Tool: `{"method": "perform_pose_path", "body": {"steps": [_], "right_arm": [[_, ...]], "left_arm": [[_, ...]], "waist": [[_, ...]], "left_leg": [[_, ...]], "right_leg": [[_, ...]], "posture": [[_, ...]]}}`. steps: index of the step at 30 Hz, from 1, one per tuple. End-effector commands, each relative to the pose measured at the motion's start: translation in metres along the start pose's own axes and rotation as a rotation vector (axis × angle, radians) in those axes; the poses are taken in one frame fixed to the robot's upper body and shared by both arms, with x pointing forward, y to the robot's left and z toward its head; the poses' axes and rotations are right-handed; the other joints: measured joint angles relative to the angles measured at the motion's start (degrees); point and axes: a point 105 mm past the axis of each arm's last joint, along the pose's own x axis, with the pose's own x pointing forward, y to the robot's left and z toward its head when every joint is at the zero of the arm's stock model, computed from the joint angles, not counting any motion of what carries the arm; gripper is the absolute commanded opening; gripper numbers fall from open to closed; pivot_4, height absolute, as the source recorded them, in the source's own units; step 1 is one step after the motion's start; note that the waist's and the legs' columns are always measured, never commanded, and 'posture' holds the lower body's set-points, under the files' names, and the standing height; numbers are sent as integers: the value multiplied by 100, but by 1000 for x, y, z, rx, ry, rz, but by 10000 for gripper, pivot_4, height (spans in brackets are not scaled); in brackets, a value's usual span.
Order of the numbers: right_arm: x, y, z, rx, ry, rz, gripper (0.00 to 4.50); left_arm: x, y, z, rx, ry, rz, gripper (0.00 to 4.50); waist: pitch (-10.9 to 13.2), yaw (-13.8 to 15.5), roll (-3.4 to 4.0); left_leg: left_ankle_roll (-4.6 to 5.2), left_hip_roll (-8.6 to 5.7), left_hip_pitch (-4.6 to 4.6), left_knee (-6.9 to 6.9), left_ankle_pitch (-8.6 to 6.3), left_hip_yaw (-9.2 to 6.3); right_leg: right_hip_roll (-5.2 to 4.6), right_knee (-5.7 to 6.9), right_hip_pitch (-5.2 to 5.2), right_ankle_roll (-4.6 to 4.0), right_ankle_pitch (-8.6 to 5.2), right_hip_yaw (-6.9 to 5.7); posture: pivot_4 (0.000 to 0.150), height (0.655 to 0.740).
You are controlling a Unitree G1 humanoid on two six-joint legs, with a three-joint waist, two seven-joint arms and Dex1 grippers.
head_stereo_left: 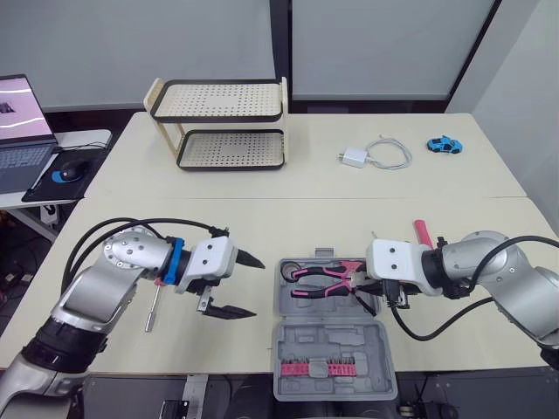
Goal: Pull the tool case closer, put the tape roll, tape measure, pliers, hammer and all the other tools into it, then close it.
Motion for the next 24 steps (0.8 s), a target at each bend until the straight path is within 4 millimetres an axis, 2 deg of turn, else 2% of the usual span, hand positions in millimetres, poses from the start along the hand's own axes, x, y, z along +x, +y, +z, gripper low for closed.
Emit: {"method": "perform_pose_path", "body": {"steps": [1, 6, 16, 24], "right_arm": [[-2, -2, 3, -61, 15, -11, 11822], [12, 0, 0, -80, 46, 13, 11822], [44, -1, -1, -59, 66, 46, 11822], [56, -4, -4, -33, 66, 56, 11822]], "left_arm": [[-4, -1, 5, 44, -13, 28, 45000], [-3, -7, -3, 55, 12, 25, 45000], [1, -8, -3, 59, 9, 25, 45000], [2, -11, -4, 65, 15, 21, 45000]], "waist": [[0, 1, 0], [0, 0, 1], [1, -7, 1], [1, -14, 1]], "left_leg": [[0, -1, -1, 0, 0, 0], [1, -1, -1, 1, 0, 1], [0, -2, -2, 3, 0, 7], [-1, -2, -4, 4, 0, 11]], "right_leg": [[0, 2, 0, 0, 0, 0], [0, 2, 0, 0, 0, 1], [-1, 51, -29, -1, -1, 7], [0, 67, -45, -1, -1, 11]], "posture": [[1500, 7400], [1500, 7400], [1500, 7400], [1500, 7400]]}}
